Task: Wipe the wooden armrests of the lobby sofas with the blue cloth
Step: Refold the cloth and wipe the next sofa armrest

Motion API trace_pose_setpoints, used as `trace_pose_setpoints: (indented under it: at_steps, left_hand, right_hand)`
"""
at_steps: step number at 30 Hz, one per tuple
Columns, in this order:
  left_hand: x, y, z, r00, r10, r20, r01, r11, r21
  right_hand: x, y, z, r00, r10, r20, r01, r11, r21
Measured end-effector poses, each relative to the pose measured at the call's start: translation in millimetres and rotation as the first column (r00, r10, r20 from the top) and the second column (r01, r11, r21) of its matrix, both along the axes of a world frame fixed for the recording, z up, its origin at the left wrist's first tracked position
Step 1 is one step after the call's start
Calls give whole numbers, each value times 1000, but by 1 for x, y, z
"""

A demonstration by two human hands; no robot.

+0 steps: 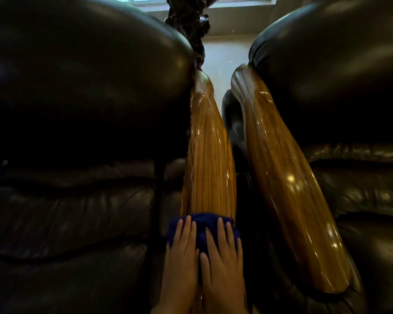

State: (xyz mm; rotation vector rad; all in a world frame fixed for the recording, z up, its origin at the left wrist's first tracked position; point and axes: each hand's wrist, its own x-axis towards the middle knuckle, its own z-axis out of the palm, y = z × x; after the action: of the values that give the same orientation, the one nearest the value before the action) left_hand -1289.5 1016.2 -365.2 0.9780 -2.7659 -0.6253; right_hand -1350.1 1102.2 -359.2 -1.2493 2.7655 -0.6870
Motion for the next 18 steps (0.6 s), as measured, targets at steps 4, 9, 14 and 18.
trace_pose_setpoints:
  at_steps: [4, 9, 14, 18]
  left_hand:
    - [-1, 1, -21, 991, -63, -114, 45, 987, -152]
    - [1, 4, -43, 992, -55, -113, 22, 960, -279]
    - [13, 10, -57, 989, -81, -125, 42, 957, -286]
    - [21, 11, -55, 997, -62, -36, 50, 958, -283]
  right_hand:
    - [-9, -3, -28, 992, 24, -127, -31, 998, -48]
    - [-9, 3, -56, 945, -7, -327, -32, 993, -113]
    - [7, 8, -46, 900, 25, -435, -68, 994, -84]
    - [18, 3, -34, 909, 57, -413, -70, 997, -16]
